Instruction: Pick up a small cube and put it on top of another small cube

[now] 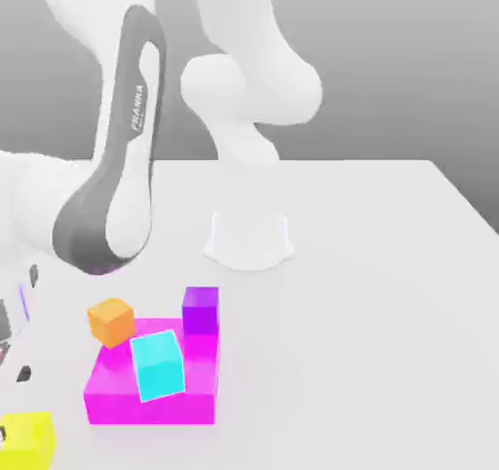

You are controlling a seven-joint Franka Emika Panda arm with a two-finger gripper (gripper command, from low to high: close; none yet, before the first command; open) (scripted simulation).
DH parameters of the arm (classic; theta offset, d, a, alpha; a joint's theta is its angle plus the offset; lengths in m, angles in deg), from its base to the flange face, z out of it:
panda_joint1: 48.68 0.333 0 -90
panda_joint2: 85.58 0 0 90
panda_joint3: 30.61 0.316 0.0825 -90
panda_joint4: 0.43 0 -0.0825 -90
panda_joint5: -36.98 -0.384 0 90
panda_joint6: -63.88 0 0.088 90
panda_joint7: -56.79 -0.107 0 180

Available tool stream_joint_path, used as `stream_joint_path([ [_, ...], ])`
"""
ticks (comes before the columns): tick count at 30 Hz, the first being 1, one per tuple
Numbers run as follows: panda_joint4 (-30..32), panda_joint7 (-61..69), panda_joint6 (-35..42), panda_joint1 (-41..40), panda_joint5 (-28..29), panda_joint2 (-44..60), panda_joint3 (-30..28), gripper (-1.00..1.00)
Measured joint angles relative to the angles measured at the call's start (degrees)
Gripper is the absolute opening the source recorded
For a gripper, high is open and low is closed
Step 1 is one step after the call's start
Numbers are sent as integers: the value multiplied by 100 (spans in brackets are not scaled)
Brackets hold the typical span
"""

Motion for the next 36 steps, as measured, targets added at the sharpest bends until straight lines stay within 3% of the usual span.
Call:
stream_joint_path([
  [1,-37,12,-145,-19,-24,187,22,-100],
  [7,-57,19,-231,-29,-37,280,34,-100],
  [12,106,-52,358,34,67,-465,-53,-100],
  [22,1655,553,867,6,686,-2522,-208,-100],
  [31,3131,1476,1254,-18,794,-4401,-322,-100],
  [36,3440,1677,373,33,696,-3830,-389,-100],
])
